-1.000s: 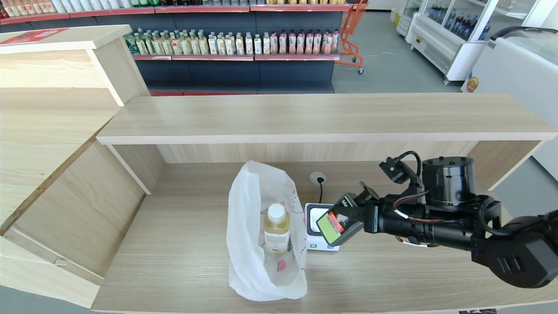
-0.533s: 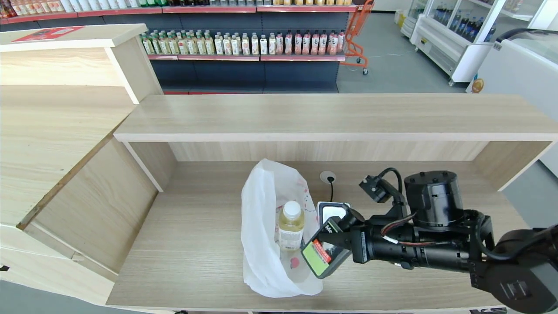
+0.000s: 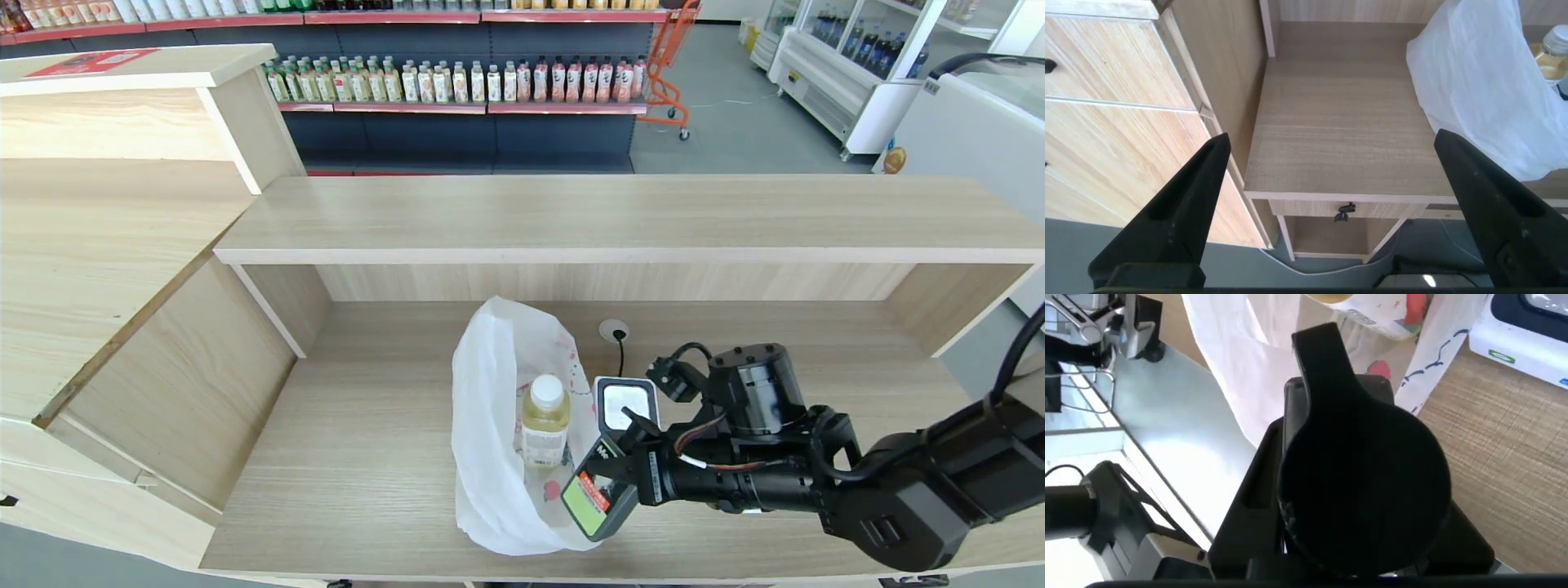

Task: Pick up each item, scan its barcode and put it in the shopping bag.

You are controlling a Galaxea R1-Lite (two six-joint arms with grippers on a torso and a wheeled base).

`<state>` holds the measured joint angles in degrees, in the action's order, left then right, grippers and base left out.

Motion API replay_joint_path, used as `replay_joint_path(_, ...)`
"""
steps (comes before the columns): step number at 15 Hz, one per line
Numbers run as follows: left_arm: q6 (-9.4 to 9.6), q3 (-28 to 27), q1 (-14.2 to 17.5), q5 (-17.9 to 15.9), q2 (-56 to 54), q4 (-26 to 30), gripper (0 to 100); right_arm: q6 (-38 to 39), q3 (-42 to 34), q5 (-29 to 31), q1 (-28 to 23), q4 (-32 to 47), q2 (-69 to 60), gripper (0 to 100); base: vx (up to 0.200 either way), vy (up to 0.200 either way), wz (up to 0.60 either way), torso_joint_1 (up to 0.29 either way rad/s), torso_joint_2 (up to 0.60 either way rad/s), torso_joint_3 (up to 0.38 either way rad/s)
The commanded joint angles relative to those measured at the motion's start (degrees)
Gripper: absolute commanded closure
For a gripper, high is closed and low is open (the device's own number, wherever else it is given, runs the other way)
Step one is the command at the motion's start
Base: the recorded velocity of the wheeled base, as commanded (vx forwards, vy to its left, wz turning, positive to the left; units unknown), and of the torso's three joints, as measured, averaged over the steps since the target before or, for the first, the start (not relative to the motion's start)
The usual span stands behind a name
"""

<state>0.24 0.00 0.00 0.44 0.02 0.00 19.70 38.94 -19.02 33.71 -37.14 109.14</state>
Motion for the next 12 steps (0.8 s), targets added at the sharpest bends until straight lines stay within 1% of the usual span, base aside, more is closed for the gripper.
replay_joint_path(1, 0.02, 0.0, 0.0, 0.09, 0.06, 0.0, 0, -1.68, 3.16, -0.05, 1.1, -0.3, 5.55, 100, 0.0, 0.0, 0.0, 0.0, 0.0, 0.0)
replay_joint_path(2, 0.02, 0.0, 0.0, 0.0, -0.02, 0.0, 0, -3.7, 4.57, 0.12, 1.54, -1.44, 7.66, 100, 0.0, 0.0, 0.0, 0.0, 0.0, 0.0)
replay_joint_path(5, 0.02, 0.0, 0.0, 0.0, -0.02, 0.0, 0, -11.0, 7.47, 0.21, 2.42, -8.65, 14.52, 100, 0.0, 0.0, 0.0, 0.0, 0.0, 0.0)
replay_joint_path(9, 0.02, 0.0, 0.0, 0.09, 0.06, 0.0, 0, -21.81, 8.88, -0.14, 4.09, -9.17, 17.24, 100, 0.0, 0.0, 0.0, 0.0, 0.0, 0.0)
replay_joint_path(12, 0.02, 0.0, 0.0, 0.0, -0.02, 0.0, 0, -25.32, 9.67, -0.14, 4.61, -9.35, 18.74, 100, 0.0, 0.0, 0.0, 0.0, 0.0, 0.0)
